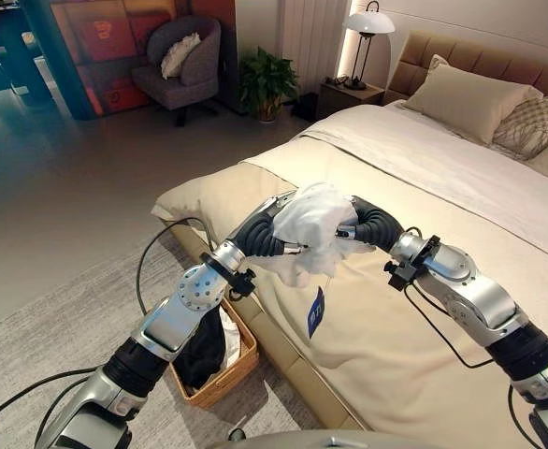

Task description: Pick up clothes into the bucket

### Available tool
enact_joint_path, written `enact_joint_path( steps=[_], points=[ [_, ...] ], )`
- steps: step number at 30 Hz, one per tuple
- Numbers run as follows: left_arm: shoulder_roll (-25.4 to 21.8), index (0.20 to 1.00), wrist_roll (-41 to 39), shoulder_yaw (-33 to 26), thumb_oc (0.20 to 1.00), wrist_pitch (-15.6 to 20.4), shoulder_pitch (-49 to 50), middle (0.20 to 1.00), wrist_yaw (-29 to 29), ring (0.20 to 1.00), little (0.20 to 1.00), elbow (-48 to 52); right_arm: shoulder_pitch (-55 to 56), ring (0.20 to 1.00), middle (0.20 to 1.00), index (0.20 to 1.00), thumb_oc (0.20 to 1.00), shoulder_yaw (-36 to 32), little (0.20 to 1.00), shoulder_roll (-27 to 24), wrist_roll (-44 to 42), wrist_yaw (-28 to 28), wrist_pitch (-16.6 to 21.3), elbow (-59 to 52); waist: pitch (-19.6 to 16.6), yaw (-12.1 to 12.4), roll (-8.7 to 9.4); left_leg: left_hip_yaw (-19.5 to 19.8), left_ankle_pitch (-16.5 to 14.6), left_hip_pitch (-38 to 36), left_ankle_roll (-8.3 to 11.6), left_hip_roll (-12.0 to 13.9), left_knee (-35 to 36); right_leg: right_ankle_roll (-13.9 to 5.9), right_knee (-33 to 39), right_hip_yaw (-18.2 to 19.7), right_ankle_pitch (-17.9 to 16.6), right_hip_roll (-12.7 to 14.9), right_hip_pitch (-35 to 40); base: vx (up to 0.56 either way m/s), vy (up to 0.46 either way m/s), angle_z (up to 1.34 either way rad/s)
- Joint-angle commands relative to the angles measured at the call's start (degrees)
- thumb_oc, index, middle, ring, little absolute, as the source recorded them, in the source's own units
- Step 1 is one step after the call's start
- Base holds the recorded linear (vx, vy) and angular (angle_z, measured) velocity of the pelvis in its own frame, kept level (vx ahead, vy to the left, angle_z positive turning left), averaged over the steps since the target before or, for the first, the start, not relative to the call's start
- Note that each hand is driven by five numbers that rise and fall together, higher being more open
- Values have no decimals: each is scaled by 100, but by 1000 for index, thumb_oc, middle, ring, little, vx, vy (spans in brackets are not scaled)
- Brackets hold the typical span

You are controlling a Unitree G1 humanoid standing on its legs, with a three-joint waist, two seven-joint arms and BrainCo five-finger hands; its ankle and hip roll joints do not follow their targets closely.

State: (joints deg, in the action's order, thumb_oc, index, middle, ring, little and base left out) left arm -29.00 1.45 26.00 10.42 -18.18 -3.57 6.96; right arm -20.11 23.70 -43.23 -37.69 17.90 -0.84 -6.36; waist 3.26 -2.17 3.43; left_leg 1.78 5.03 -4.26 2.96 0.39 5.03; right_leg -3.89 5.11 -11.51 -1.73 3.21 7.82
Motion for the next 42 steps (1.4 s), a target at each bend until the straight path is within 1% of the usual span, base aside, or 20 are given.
enact_joint_path(
  steps=[1,9,12,13,14,16,17,18,19,20,21,23,24,25,26,28,29,32,37,42],
  points=[
    [268,200,-328,188,200,204,-511,200,19,200,200,-311,-202,1000,1000,1000,1000,-21,1000,368,-260,83,417,-802,-195,104,273,-69,-658,-171,-90,23,-259,-417,-418,-50,16,415,-261,0,0,0],
    [170,200,-514,-252,200,204,64,200,87,200,200,-76,234,1000,1000,1000,1000,-383,1000,476,-126,-75,509,-724,-206,118,259,-65,-704,-236,-75,47,-222,-424,-388,-44,59,403,-200,8,-2,0],
    [73,200,-591,-584,200,202,426,200,100,200,200,55,515,1000,1000,1000,1000,-644,1000,595,-59,-155,589,-707,-190,120,255,-70,-663,-190,-83,38,-244,-420,-397,-45,11,423,-243,0,-1,0],
    [-37,200,-519,-792,200,234,667,200,169,200,200,-53,597,1000,1000,1000,1000,-755,1000,589,-30,-202,558,-709,-195,134,247,-65,-710,-210,-79,52,-237,-424,-386,-40,45,410,-227,-41,6,-1],
    [-116,200,-507,-931,200,241,791,200,154,200,200,-84,685,1000,1000,1000,1000,-867,1000,636,-7,-199,623,-680,-169,144,242,-62,-667,-172,-84,40,-257,-420,-393,-34,0,423,-262,-12,4,-3],
    [-192,200,-496,-1189,200,254,1074,200,199,200,200,-62,1062,1000,1000,1000,1000,-1160,1000,877,198,-373,741,-653,-161,133,219,-52,-716,-190,-79,54,-242,-427,-377,-14,37,405,-252,14,6,-3],
    [-66,200,-487,-1175,200,208,874,200,411,200,200,-626,1182,1000,1000,1000,1000,-1203,1000,1047,416,-531,871,-502,-177,69,206,-68,-715,-193,-78,55,-236,-435,-375,15,31,403,-272,58,16,0],
    [-252,200,-304,-1404,200,269,809,200,530,200,200,-851,1367,1000,1000,1000,1000,-1453,1000,1067,769,-791,914,-408,-172,46,189,-97,-723,-194,-78,53,-235,-436,-380,49,38,401,-281,30,44,3],
    [-473,200,-366,-1981,200,278,1140,200,634,200,200,-831,1711,1000,1000,1000,1000,-1934,1000,1146,1334,-969,1027,-413,-120,38,147,-104,-732,-165,-90,42,-254,-429,-401,83,40,403,-323,24,36,-4],
    [-483,200,-370,-1997,200,264,1175,200,624,200,200,-797,1730,1000,1000,1000,1000,-1928,1000,1158,1347,-973,1022,-432,-130,34,153,-106,-736,-164,-90,43,-259,-429,-406,84,43,403,-325,-3,37,-6],
    [-515,200,-425,-2288,200,280,1336,200,758,200,200,-938,1995,1000,1000,1000,1000,-2083,1000,1360,1440,-1137,1091,-203,-89,14,134,-103,-744,-141,-99,36,-275,-423,-423,108,42,409,-362,-2,26,-8],
    [-555,200,-271,-2548,200,290,1466,200,922,200,200,-1119,2272,1000,1000,1000,1000,-2201,1000,1621,1959,-1268,1152,-4,-59,-32,127,-122,-783,-86,-113,23,-345,-416,-470,163,53,416,-431,-3,43,-5],
    [-532,200,-58,-2871,200,332,1671,200,1214,200,200,-1323,2711,1000,1000,1000,1000,-2420,1000,1927,2249,-1527,1336,289,43,-79,85,-138,-831,-11,-140,-18,-455,-406,-517,208,60,420,-493,-13,41,-6],
    [-533,200,-53,-2873,200,336,1684,200,1218,200,200,-1321,2714,1000,1000,1000,1000,-2412,1000,1929,2250,-1527,1346,297,36,-80,87,-141,-840,-6,-140,-18,-467,-406,-522,212,63,421,-496,-24,57,-12],
    [-520,200,-23,-2961,200,356,1739,200,1355,200,200,-1539,2816,1000,1000,1000,1000,-2388,1000,2130,2118,-1720,1414,892,89,-108,75,-167,-884,38,-144,-40,-562,-402,-534,247,63,425,-512,-32,39,-16],
    [-581,200,50,-3089,200,343,1671,200,1571,200,200,-1792,2896,1000,1000,1000,1000,-2380,1000,2271,2260,-1939,1448,1618,237,-153,67,-195,-938,248,-152,-81,-817,-400,-589,319,35,446,-644,-142,67,-15],
    [-710,200,-22,-3244,200,381,1608,200,1737,200,200,-1946,2940,1000,1000,1000,1000,-2341,1000,2286,2422,-2075,1489,2267,453,-185,70,-220,-979,541,-146,-118,-1111,-396,-658,405,-15,455,-837,-245,72,-10],
    [-841,200,-138,-3310,200,439,1427,200,1919,200,200,-2184,2850,1000,1000,1000,1000,-2202,1000,2237,2750,-2239,1529,2973,647,-218,91,-231,-1021,935,-149,-129,-1417,-396,-738,487,-95,457,-1141,-158,30,-10],
    [-1142,200,-423,-3336,200,493,1083,200,2262,200,200,-2609,2612,1000,1000,1000,1000,-1759,1000,2103,3246,-2520,1424,4448,1044,-230,253,-218,-1097,1736,-163,-57,-1969,-400,-833,673,-314,423,-1800,-143,6,-13],
    [-1503,200,-626,-3246,200,453,520,200,2711,200,200,-3137,2434,1000,1000,1000,1000,-1436,1000,2088,3452,-2723,1349,5257,1450,-251,474,-176,-1175,2436,-162,66,-2395,-432,-853,794,-451,395,-2352,-81,3,-7]
  ],
)
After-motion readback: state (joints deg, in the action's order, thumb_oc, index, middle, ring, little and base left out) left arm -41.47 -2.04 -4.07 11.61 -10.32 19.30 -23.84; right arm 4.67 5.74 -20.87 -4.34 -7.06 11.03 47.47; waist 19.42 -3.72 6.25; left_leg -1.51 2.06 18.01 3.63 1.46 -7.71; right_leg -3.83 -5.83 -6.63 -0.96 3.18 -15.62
